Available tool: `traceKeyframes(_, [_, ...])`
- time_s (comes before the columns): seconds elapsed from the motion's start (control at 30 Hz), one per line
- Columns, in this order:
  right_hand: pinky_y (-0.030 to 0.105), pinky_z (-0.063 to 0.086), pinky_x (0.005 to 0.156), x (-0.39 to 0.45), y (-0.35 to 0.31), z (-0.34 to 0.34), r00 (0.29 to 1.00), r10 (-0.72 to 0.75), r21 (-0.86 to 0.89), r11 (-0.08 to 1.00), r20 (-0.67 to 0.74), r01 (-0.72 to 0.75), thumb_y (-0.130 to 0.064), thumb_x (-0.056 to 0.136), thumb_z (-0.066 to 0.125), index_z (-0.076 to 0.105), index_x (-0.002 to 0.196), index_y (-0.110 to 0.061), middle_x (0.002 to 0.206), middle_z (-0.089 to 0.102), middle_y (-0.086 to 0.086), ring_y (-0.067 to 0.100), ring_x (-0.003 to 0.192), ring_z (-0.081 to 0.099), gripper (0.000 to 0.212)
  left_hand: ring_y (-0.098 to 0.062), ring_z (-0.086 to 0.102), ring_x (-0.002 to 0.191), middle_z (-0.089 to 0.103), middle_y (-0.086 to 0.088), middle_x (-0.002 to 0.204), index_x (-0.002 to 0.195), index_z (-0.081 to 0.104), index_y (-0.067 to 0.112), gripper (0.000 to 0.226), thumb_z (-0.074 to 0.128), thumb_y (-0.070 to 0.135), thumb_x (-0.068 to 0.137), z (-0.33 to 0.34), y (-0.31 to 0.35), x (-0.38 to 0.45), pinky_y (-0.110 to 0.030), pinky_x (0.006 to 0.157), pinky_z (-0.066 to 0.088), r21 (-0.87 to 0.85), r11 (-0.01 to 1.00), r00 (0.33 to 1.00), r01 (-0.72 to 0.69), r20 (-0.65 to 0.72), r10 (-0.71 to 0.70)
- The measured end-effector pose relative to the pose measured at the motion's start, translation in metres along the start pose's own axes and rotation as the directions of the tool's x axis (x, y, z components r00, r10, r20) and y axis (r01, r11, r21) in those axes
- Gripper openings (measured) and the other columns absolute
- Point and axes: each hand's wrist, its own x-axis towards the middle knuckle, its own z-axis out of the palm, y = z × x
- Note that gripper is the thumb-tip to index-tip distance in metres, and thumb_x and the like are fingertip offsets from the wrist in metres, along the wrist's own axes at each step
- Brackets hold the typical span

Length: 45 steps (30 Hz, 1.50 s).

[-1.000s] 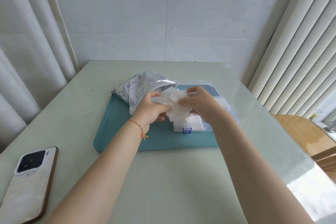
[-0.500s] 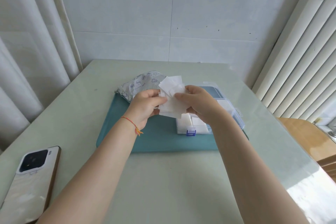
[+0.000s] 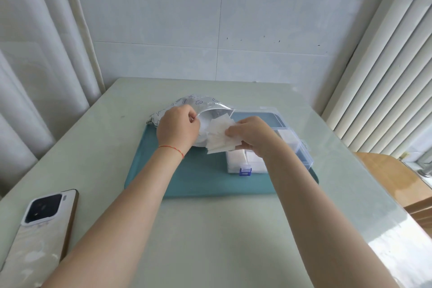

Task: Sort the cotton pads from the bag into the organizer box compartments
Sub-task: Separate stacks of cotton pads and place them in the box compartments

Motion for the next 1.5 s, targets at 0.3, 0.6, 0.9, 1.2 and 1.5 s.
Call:
traceKeyframes(0.3, [0.045, 0.056, 0.092, 0.019, -0.007, 0.05, 0.999, 0.001, -0.032, 0.999, 0.053, 0.0, 0.008, 0.083, 0.062, 0.039, 0.143, -0.005, 0.087, 0.064, 0.008, 0.034, 0.087, 0.073, 0.065, -0.03, 0.056, 0.082, 0.057, -0.004, 0.092, 0.091, 0.065, 0.017, 0.025, 0.046, 0.002, 0.091, -0.006, -0.014, -0.009, -0.04, 0.069, 0.049, 0.033, 0.961, 0.957, -0.274, 0.106, 0.27])
traceKeyframes(0.6, [0.029, 0.058, 0.066, 0.013, -0.009, 0.048, 0.992, -0.073, -0.169, 0.982, 0.099, 0.089, 0.005, 0.082, 0.062, 0.062, 0.101, -0.006, 0.076, 0.064, 0.011, 0.021, 0.062, 0.062, 0.022, -0.024, 0.061, 0.094, 0.058, 0.001, 0.104, 0.109, 0.071, 0.028, 0.024, 0.059, 0.04, 0.092, -0.003, -0.014, -0.013, -0.033, 0.07, 0.048, 0.139, 0.962, 0.959, -0.234, 0.193, 0.206])
traceKeyframes(0.9, [0.026, 0.041, 0.055, 0.006, -0.016, 0.034, 0.997, -0.043, -0.442, 0.894, 0.068, 0.069, -0.005, 0.084, 0.044, 0.052, 0.076, -0.01, 0.06, 0.053, 0.011, 0.025, 0.058, 0.048, 0.012, -0.025, 0.059, 0.101, 0.058, -0.001, 0.117, 0.119, 0.068, 0.024, 0.03, 0.054, 0.026, 0.092, -0.001, -0.013, -0.013, -0.033, 0.076, 0.049, 0.155, 0.969, 0.969, -0.191, 0.19, 0.161])
traceKeyframes(1.2, [0.02, 0.037, 0.045, 0.003, -0.022, 0.043, 0.998, 0.011, -0.608, 0.794, 0.056, 0.026, -0.026, 0.089, 0.058, 0.058, 0.08, -0.007, 0.052, 0.058, 0.006, 0.016, 0.038, 0.046, 0.021, -0.026, 0.058, 0.108, 0.058, -0.004, 0.123, 0.122, 0.068, 0.021, 0.036, 0.047, 0.013, 0.094, -0.002, -0.013, -0.016, -0.033, 0.079, 0.046, 0.136, 0.974, 0.967, -0.18, 0.207, 0.149])
traceKeyframes(1.5, [0.023, 0.032, 0.047, -0.006, -0.015, 0.009, 0.994, -0.025, -0.508, 0.858, 0.106, 0.076, -0.012, 0.086, 0.061, 0.066, 0.095, 0.001, 0.057, 0.05, 0.011, 0.021, 0.051, 0.04, 0.017, -0.025, 0.055, 0.108, 0.057, -0.004, 0.12, 0.113, 0.07, 0.022, 0.033, 0.047, 0.012, 0.092, -0.001, -0.009, -0.02, -0.033, 0.081, 0.047, 0.08, 0.988, 0.973, -0.134, 0.202, 0.116])
